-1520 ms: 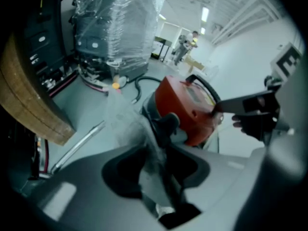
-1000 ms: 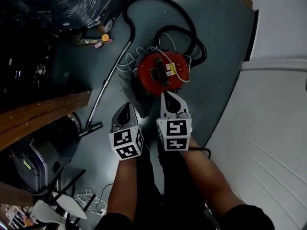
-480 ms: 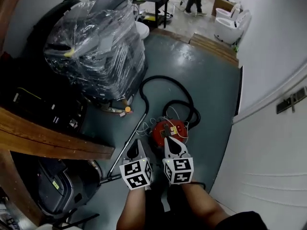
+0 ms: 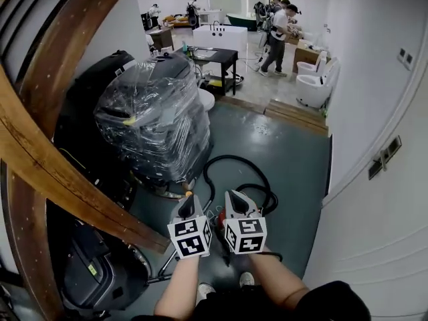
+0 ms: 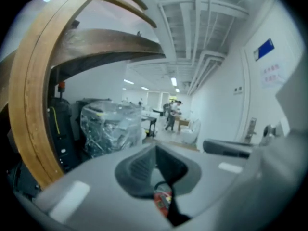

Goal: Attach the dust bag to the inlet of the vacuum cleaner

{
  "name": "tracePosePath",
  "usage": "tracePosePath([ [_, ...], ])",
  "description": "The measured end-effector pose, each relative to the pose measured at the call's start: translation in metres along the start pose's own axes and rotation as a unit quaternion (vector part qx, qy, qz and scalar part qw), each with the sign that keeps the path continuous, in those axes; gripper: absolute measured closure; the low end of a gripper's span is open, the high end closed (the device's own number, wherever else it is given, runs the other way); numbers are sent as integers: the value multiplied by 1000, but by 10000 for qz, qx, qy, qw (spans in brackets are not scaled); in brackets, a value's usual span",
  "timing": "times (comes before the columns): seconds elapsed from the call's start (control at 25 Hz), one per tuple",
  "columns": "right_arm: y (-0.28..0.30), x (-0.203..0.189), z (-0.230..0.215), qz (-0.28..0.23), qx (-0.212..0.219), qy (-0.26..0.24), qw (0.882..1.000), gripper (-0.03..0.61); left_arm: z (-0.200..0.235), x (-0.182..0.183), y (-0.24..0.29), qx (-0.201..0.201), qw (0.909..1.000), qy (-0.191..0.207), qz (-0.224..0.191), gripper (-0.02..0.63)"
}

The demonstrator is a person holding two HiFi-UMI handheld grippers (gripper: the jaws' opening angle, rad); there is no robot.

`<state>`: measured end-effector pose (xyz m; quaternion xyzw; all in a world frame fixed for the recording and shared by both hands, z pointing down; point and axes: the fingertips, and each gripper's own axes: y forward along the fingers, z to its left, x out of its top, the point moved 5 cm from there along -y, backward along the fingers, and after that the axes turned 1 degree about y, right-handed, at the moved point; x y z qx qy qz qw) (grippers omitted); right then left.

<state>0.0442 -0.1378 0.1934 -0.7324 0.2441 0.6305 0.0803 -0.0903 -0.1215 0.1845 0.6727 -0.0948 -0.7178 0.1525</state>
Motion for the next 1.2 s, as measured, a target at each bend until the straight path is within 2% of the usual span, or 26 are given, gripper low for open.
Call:
tracePosePath([
  [0.16, -10, 44, 11, -318, 67, -208, 9993, 581, -15, 37, -18, -139, 9988, 268, -378, 615],
  [0.36, -18, 66, 24, -521, 154, -332, 9980, 581, -13, 54, -28, -162, 9976, 334, -582, 615],
  [0.88, -17, 62, 45, -394, 242, -349, 9983, 581, 10, 62, -39, -62, 9967, 288, -754, 615],
  [1.2, -18, 61, 52, -416, 242, -306, 9984, 581, 5, 56, -42, -247, 9964, 372, -719, 615],
])
